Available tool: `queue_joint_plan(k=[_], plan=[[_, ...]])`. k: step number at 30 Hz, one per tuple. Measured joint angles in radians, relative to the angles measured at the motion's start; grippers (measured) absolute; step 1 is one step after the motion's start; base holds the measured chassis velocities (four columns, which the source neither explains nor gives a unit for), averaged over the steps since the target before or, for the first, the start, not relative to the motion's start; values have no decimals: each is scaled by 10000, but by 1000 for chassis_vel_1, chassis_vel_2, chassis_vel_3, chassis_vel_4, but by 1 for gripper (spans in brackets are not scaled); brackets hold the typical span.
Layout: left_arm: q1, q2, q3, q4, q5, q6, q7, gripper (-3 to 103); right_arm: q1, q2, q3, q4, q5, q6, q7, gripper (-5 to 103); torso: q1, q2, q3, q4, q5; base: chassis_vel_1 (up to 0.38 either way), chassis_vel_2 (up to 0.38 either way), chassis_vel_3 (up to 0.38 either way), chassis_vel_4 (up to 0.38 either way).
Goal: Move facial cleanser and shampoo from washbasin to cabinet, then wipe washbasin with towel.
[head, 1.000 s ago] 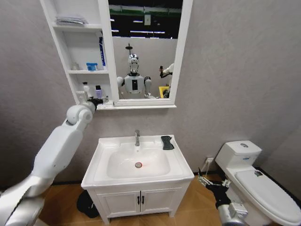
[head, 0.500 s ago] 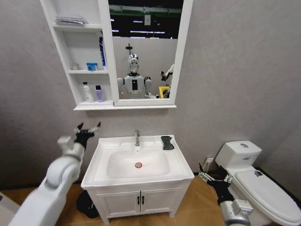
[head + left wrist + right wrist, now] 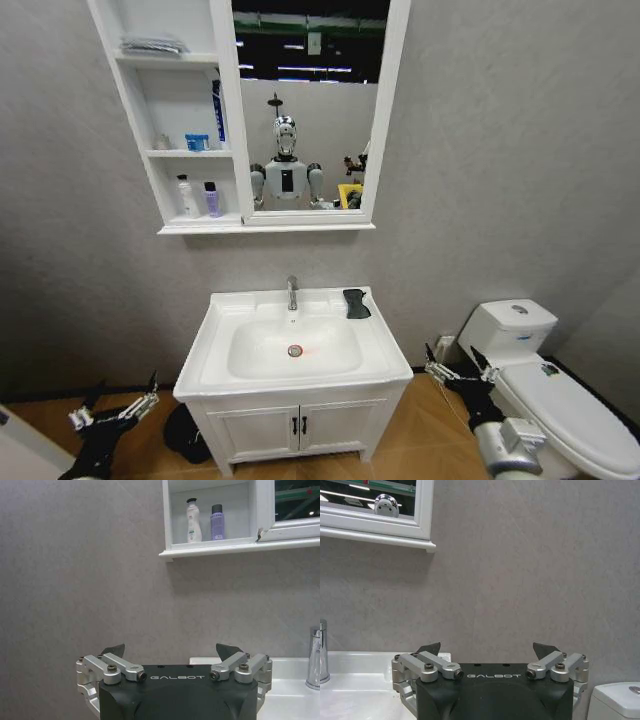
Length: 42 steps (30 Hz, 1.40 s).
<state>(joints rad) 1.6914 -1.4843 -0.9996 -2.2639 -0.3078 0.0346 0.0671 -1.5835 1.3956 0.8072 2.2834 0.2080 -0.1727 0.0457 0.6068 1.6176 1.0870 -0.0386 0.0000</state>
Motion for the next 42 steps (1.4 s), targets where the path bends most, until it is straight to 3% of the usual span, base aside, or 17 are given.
queue_joint_plan(k=[24,42], plan=[[-190,74,117,54,-31,115,-100,100,-256,241,60,453,55,-290,-268,100,-2,0,0,2,0,-1,4,2,-2],[-210,87,134,69,-48,134,-112,100,-80,45,-16,23,77,-298,-260,100,5,-3,2,0,0,-92,93,100,-101]])
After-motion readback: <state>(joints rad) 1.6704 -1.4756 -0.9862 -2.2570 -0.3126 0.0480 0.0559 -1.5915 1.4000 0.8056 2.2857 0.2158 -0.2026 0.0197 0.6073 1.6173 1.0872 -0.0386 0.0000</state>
